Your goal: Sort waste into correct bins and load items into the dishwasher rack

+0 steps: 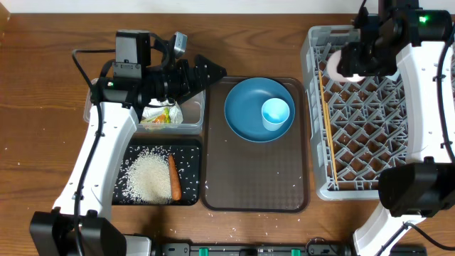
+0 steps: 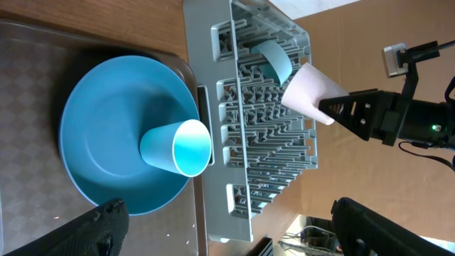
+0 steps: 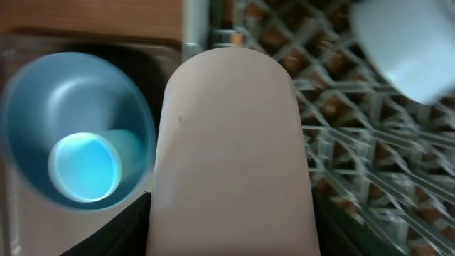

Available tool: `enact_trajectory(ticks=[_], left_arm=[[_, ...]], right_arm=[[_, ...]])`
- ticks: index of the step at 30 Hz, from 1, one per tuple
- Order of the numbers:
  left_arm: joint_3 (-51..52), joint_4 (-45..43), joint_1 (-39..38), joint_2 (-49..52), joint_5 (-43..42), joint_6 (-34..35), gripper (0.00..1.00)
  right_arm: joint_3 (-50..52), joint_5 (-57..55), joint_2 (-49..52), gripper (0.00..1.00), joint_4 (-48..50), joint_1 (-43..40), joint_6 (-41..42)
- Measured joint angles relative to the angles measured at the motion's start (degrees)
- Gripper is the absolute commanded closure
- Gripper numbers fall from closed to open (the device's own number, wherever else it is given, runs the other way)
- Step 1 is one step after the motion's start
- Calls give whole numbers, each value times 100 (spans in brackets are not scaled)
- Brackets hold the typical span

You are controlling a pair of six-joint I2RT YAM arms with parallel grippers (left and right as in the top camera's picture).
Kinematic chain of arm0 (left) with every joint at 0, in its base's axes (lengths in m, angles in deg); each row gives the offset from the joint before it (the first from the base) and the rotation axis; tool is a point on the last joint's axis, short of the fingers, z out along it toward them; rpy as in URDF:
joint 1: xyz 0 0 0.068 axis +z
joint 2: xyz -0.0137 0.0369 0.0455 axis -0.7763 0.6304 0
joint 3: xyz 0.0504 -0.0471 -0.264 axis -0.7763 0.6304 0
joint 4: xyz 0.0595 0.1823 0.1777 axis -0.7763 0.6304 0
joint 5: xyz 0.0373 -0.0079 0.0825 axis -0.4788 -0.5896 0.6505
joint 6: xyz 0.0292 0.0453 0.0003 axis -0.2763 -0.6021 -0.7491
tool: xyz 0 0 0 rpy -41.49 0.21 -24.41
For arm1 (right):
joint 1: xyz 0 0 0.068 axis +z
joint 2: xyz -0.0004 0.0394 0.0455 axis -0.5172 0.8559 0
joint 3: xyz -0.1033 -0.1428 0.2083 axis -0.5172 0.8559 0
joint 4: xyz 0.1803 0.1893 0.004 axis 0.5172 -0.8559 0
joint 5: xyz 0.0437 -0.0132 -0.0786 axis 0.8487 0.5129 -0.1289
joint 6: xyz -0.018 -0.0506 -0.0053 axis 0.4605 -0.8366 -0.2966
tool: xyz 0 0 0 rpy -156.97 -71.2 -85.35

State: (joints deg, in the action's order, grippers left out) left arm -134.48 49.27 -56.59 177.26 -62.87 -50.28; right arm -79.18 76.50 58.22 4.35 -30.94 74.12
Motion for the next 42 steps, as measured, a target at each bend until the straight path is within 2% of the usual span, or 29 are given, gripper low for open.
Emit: enact_trajectory(ticks=[11,31,42], left_arm=[[0,-2,0,0,0,0,6],[0,0,0,0,0,0,6],[0,0,0,0,0,0,5]], right_arm=[[2,-673,0,79,-297,-151,354],[2,-236,0,81,-850,-90,402],[190,-129,0,83,-507,-46,387]])
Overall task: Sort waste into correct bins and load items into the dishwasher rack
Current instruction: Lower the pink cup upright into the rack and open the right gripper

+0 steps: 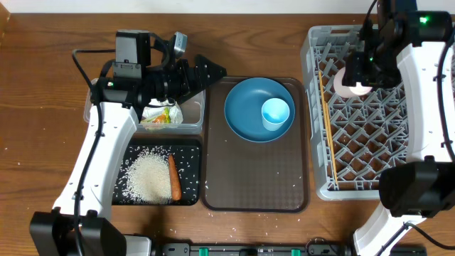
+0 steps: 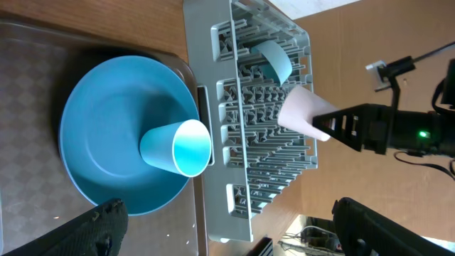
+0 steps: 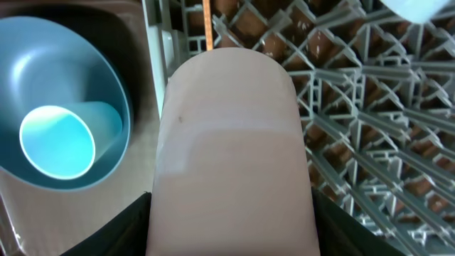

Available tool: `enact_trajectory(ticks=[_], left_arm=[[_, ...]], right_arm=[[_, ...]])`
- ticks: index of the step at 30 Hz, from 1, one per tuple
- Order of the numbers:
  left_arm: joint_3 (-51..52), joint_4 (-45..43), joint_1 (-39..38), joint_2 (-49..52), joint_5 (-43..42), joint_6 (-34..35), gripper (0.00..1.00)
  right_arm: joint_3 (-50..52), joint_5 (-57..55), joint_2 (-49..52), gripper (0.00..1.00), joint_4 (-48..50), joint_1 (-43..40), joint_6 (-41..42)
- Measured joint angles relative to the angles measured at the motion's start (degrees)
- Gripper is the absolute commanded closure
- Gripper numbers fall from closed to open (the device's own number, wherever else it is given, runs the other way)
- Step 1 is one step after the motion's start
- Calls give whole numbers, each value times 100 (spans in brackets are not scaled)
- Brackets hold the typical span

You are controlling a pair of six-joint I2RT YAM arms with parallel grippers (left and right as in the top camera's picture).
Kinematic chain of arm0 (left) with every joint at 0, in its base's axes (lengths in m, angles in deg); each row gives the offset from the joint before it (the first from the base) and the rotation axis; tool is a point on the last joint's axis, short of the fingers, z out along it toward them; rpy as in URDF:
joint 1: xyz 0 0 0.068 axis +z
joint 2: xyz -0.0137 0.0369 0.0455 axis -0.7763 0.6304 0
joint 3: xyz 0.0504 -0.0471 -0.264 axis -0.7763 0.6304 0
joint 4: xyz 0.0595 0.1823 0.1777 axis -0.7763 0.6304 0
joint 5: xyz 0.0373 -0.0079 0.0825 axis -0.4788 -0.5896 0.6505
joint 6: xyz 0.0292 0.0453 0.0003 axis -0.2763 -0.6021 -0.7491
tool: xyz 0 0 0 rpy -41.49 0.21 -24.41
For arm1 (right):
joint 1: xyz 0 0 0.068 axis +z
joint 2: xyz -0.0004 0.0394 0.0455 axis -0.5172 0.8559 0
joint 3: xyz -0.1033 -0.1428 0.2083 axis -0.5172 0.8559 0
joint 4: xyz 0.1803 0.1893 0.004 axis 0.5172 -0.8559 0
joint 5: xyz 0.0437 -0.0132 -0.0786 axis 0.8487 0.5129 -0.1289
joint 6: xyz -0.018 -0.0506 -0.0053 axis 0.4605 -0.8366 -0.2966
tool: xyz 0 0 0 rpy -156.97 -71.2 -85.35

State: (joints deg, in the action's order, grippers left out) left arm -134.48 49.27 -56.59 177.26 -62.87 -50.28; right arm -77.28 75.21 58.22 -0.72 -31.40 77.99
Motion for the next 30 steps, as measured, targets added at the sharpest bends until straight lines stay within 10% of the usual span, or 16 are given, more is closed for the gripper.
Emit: enact_trajectory(ticks=[30], left_arm=[[0,-2,0,0,2,0,5]], right_arm=[[1803,59,0,74,1956,-15,-105]])
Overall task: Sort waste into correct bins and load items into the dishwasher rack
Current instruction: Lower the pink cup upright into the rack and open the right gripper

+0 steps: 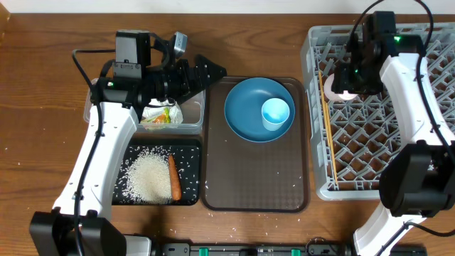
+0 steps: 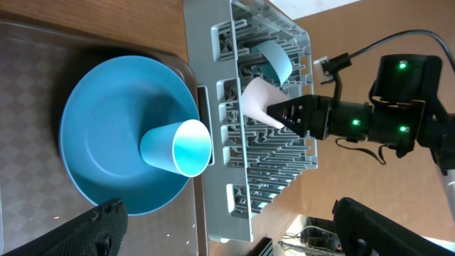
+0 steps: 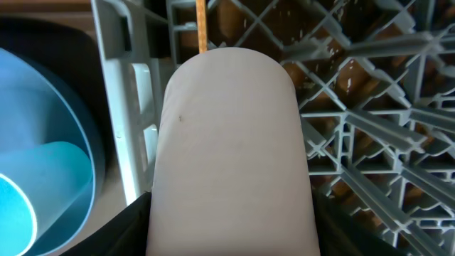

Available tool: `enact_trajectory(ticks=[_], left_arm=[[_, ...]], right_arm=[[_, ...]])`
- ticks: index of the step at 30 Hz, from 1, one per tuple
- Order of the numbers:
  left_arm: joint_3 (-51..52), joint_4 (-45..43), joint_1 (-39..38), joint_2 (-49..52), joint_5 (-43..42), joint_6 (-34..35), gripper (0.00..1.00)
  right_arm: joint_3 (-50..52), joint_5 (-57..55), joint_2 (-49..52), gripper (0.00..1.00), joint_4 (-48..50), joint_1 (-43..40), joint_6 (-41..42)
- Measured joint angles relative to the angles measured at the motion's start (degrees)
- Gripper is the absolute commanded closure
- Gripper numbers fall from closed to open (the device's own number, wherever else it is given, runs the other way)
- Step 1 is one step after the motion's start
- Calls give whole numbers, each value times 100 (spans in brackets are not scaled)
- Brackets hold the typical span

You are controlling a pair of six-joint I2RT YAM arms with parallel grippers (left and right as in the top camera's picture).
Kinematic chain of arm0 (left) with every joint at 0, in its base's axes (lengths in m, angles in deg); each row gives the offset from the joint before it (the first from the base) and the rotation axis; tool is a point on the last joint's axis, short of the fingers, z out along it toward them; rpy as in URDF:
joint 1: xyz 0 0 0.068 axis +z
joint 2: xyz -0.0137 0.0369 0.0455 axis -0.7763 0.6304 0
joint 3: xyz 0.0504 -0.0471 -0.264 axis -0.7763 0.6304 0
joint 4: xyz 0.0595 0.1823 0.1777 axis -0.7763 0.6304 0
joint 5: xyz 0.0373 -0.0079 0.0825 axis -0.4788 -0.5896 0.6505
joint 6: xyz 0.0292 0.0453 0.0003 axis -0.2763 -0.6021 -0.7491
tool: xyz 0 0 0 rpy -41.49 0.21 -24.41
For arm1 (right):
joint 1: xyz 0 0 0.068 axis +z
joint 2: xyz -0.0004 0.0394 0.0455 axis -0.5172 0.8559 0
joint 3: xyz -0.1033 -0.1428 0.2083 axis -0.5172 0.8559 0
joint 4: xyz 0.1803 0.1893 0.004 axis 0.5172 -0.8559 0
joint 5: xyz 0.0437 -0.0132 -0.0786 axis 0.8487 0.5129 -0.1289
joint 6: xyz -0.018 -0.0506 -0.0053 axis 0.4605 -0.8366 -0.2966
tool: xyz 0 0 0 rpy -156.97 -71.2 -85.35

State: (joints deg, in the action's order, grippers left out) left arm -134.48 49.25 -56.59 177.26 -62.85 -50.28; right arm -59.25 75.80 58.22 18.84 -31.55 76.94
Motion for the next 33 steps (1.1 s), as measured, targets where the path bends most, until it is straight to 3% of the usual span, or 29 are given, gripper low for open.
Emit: enact_trajectory(ticks=[4,6,17,26,27,29,33], left_arm=[[0,2,0,0,0,-2,5],[0,2,0,0,0,0,5],[0,0,0,0,0,0,5],[0,2,0,0,0,0,5],[0,0,0,0,0,0,5],[0,2,0,0,0,0,5],[0,0,0,0,0,0,5]], right_arm=[[61,0,0,35,7,0,-68],[61,-2,0,28,22,-2,-131],[61,0,0,23,15,0,-293],[-741,85,0,22,-879,0,-293],[-896,120,0,19,-990,-2,-297],[-1110,175,0,1,-1110,0,-306],[-1180,232,-2,1,-1187,0,-334]])
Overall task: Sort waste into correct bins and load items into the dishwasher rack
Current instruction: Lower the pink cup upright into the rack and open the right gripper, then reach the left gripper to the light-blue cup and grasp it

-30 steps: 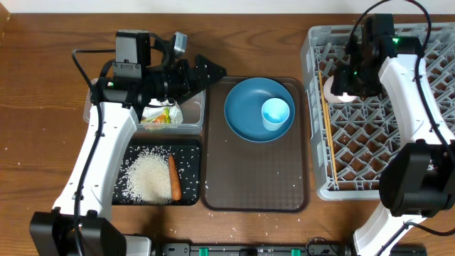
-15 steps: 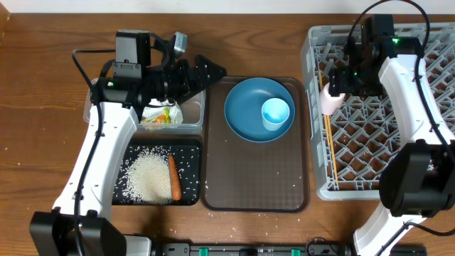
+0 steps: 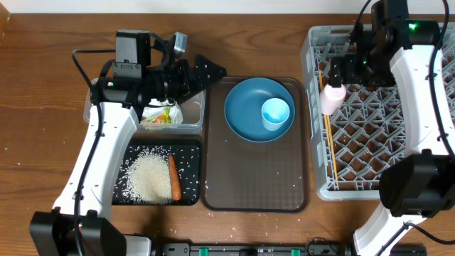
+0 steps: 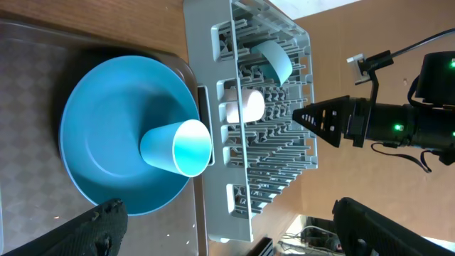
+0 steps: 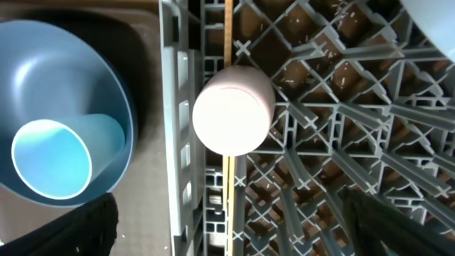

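A pale pink cup (image 3: 332, 97) rests base-up in the left column of the grey dishwasher rack (image 3: 313, 153); the right wrist view shows its round base (image 5: 233, 119). My right gripper (image 3: 350, 67) hovers above it, open and empty (image 5: 227, 231). A blue cup (image 3: 276, 112) lies in a blue plate (image 3: 250, 107) on the brown tray (image 3: 256, 178). My left gripper (image 3: 207, 71) hangs open at the tray's far left corner and holds nothing (image 4: 234, 231).
Chopsticks (image 3: 328, 142) lie along the rack's left side, and a blue bowl (image 4: 274, 60) sits at its far end. A clear bin (image 3: 192, 117) holds wrappers. A black bin (image 3: 190, 153) holds rice and a carrot (image 3: 173, 178).
My right gripper was shut on the pink cup low at the rack's left side. Now it is open and higher, and the cup stays in the rack. The left arm has not moved.
My right gripper held the pink cup over the rack's far left part. Then it was a little nearer over the grid, then low against the left column. Now the cup sits there, released. The left arm stayed still throughout.
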Available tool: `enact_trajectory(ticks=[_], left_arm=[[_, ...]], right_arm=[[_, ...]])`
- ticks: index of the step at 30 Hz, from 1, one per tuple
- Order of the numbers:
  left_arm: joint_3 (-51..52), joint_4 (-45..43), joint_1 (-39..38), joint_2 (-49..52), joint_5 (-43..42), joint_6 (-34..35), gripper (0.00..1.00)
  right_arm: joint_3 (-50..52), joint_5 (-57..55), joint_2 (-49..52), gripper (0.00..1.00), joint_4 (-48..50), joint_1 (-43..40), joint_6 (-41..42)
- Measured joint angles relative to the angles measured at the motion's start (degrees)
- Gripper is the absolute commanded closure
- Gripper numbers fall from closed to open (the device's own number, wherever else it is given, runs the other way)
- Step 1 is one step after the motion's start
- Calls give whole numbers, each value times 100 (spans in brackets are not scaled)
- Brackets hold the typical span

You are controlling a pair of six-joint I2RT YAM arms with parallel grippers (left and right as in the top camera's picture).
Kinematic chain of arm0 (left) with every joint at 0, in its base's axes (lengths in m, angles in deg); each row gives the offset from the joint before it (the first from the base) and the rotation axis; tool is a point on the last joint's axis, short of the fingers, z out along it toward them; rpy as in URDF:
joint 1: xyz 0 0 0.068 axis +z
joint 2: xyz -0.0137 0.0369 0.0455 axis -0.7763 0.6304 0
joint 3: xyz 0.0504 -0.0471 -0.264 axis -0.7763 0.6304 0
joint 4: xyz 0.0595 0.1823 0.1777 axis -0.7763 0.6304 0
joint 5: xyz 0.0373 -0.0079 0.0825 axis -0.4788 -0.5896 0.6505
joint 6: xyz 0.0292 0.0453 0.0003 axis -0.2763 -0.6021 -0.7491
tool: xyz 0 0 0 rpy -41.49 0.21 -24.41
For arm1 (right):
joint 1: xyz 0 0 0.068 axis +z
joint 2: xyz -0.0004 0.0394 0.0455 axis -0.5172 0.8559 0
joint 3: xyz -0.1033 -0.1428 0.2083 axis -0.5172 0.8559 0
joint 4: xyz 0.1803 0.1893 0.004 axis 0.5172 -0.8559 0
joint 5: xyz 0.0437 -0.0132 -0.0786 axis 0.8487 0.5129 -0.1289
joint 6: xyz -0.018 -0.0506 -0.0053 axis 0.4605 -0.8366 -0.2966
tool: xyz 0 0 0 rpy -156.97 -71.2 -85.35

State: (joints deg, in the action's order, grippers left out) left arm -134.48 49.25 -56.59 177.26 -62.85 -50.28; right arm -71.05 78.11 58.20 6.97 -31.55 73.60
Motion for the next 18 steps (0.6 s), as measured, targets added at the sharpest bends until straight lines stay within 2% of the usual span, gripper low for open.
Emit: enact_trajectory(ticks=[10,14,18], left_arm=[[0,0,0,0,0,-2,5],[0,-4,0,0,0,-2,2],[2,-243,0,0,17,26,2]], right_arm=[[0,13,2,1,-11,0,0],[0,13,2,1,-15,0,0],[0,17,2,1,-17,0,0]])
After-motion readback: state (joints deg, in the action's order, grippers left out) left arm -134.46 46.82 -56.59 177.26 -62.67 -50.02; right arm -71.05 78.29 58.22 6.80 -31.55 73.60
